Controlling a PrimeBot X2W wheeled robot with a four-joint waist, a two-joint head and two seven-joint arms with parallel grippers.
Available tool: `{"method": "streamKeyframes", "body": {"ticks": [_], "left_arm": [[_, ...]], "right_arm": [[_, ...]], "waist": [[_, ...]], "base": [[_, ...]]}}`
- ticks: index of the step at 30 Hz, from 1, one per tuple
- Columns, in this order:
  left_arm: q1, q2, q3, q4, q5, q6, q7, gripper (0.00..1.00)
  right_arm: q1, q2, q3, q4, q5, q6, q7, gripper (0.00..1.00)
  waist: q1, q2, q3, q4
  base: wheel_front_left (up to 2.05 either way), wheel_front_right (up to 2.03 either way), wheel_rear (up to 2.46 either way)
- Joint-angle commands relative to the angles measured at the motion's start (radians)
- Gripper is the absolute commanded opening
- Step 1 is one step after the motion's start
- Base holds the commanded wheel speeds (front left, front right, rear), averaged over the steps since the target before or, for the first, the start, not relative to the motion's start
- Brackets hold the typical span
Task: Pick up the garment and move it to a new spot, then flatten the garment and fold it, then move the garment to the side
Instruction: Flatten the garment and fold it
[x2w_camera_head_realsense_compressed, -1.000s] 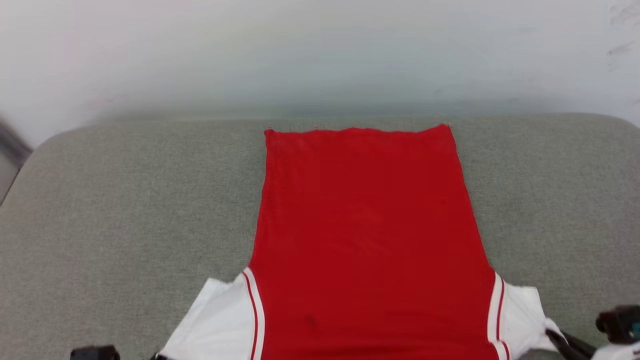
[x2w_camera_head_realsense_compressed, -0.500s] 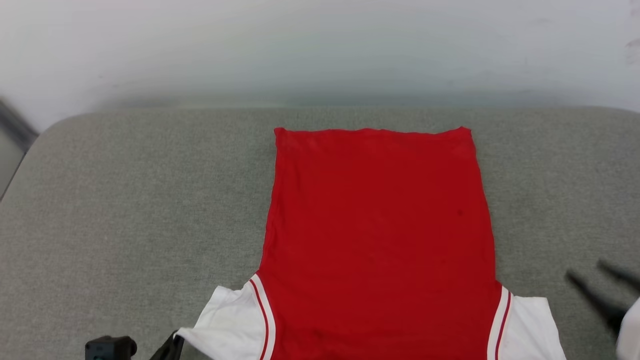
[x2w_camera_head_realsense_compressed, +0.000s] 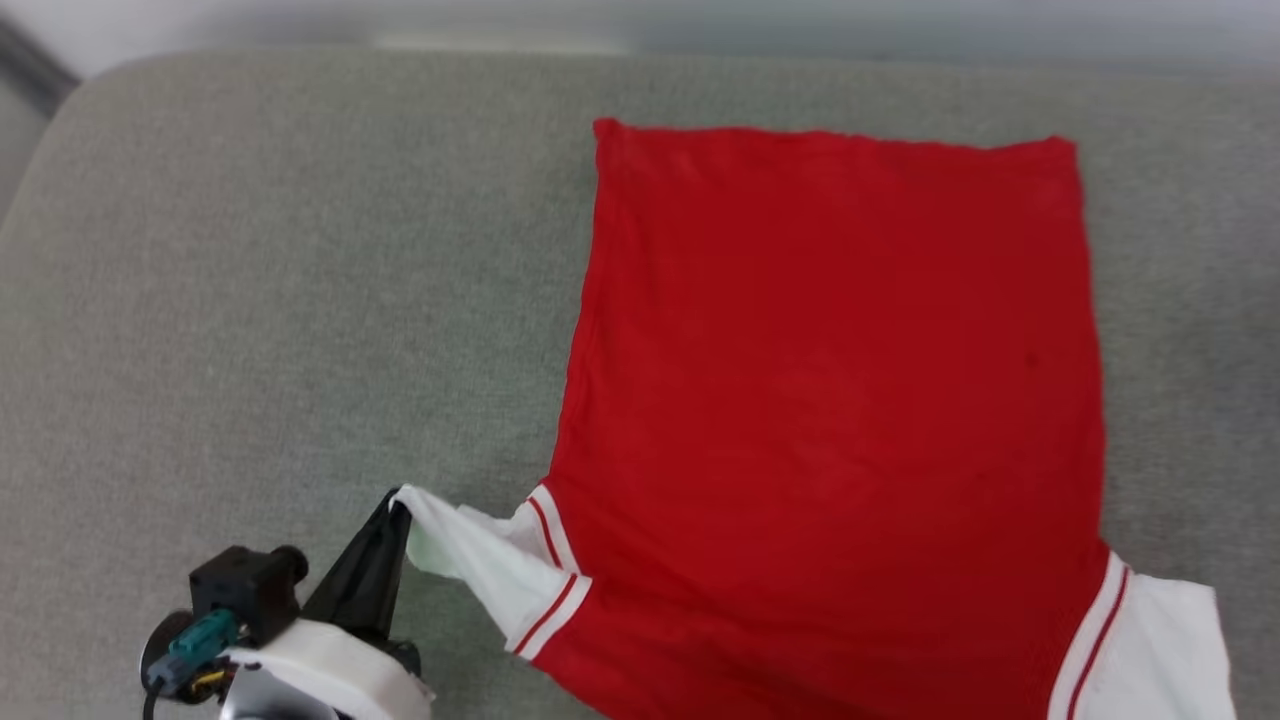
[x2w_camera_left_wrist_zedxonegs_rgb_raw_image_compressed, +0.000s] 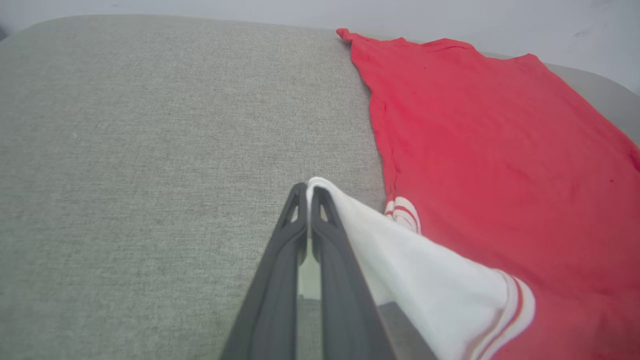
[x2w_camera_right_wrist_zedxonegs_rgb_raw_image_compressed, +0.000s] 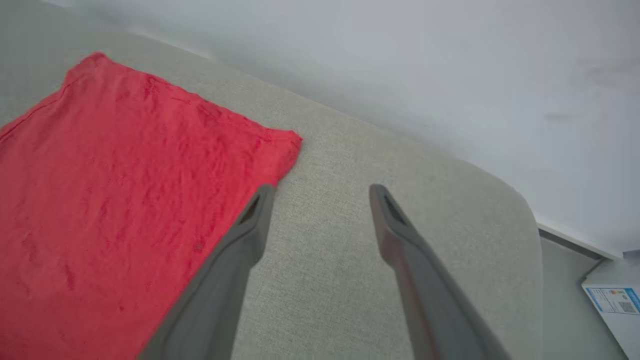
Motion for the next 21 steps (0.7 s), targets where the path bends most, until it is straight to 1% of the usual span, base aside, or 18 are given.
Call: {"method": "streamKeyframes", "body": {"ticks": [1, 3, 4, 7, 11, 13, 16, 21], "left_arm": [[-0.028, -0.011, 0.005, -0.011, 0.015, -0.006, -0.002, 0.0], [-0.049, -0.025, 0.007, -0.016, 0.036, -0.009, -0.002, 0.0], [-0.049, -0.025, 0.007, -0.016, 0.036, -0.009, -0.002, 0.0], [-0.079, -0.048, 0.01, -0.025, 0.062, -0.018, -0.002, 0.0], [-0.114, -0.082, 0.009, -0.031, 0.094, -0.033, -0.002, 0.0], [-0.13, -0.099, 0.009, -0.032, 0.109, -0.04, -0.002, 0.0], [-0.151, -0.124, 0.007, -0.028, 0.128, -0.052, -0.002, 0.0], [-0.176, -0.154, 0.007, -0.018, 0.155, -0.071, -0.002, 0.0]], "right_arm": [[-0.077, 0.015, 0.008, 0.013, 0.0, 0.0, 0.073, 1.0], [-0.158, 0.035, 0.034, 0.046, -0.017, 0.0, 0.192, 1.0], [-0.158, 0.035, 0.034, 0.046, -0.017, 0.0, 0.192, 1.0], [-0.274, 0.068, 0.058, 0.105, -0.058, 0.0, 0.353, 1.0], [-0.383, 0.104, 0.085, 0.172, -0.136, 0.0, 0.501, 1.0], [-0.424, 0.121, 0.086, 0.204, -0.169, 0.0, 0.532, 1.0], [-0.449, 0.144, 0.083, 0.249, -0.208, 0.0, 0.549, 1.0], [-0.413, 0.163, 0.084, 0.312, -0.235, 0.0, 0.546, 1.0]], "waist": [[-0.0002, 0.0, 0.088, 0.058], [-0.0002, 0.0, 0.123, 0.077], [-0.0002, 0.0, 0.123, 0.077], [-0.0002, 0.0, 0.173, 0.103], [-0.0002, 0.0, 0.239, 0.137], [-0.0002, 0.0, 0.27, 0.152], [-0.0002, 0.0, 0.309, 0.172], [-0.0002, 0.0, 0.352, 0.197]], "base": [[0.0, 0.0, 0.0], [0.0, 0.0, 0.0], [0.0, 0.0, 0.0], [0.0, 0.0, 0.0], [0.0, 0.0, 0.0], [0.0, 0.0, 0.0], [0.0, 0.0, 0.0], [0.0, 0.0, 0.0]]}}
